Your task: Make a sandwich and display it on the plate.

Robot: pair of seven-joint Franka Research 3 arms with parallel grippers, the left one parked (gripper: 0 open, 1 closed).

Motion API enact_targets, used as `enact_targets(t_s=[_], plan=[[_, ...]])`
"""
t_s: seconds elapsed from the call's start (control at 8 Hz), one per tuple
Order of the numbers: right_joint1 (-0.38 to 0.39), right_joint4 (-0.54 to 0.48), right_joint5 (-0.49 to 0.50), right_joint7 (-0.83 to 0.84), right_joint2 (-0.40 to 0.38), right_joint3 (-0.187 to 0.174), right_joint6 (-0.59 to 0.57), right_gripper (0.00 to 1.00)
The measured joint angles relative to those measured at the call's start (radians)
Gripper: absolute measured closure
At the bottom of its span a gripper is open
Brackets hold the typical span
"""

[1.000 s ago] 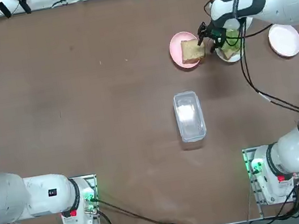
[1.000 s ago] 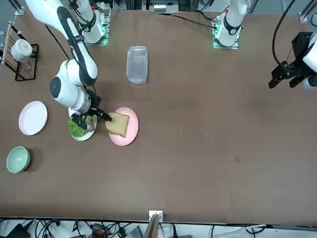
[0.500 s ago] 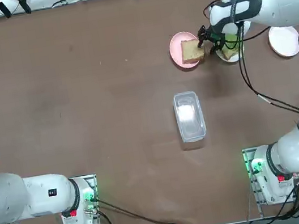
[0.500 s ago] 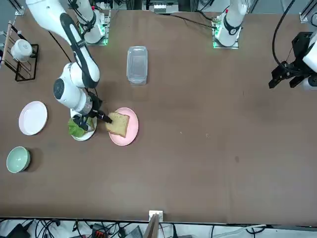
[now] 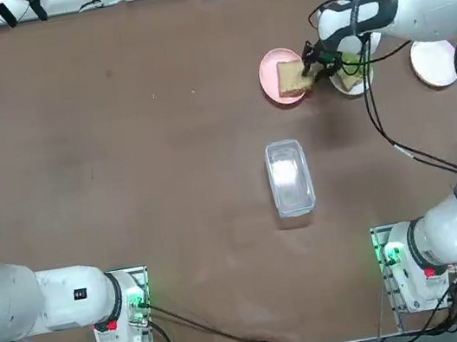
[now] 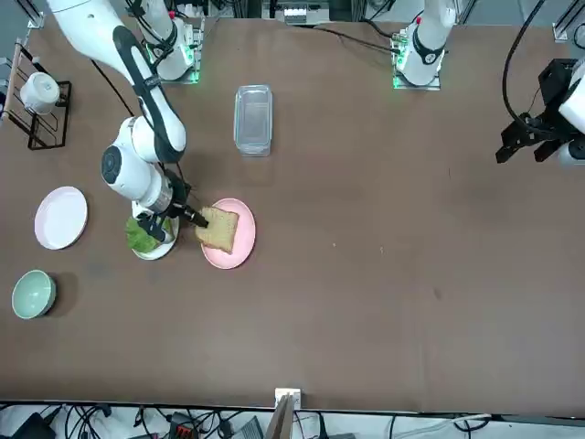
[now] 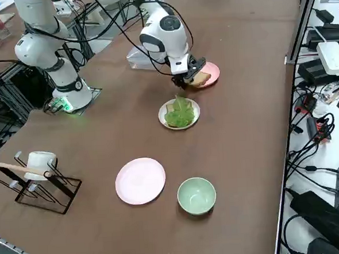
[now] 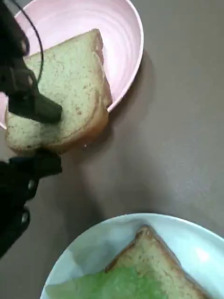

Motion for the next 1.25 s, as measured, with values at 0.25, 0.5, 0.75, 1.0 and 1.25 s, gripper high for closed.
enact_targets(t_s=[0.25, 0.5, 0.75, 1.0, 1.25], plan=[[0.001, 0.002, 0.0, -0.001, -0.001, 0.001, 0.0, 0.87], [0.001, 0.005, 0.0, -0.003, -0.004, 0.002, 0.0, 0.9], [0.002, 0.014, 0.0, -0.005, -0.016, 0.003, -0.012, 0.9], [0.003, 0.043, 0.0, -0.005, -0.051, 0.004, -0.068, 0.9], [0.003, 0.061, 0.0, -0.005, -0.11, 0.004, -0.115, 0.9]])
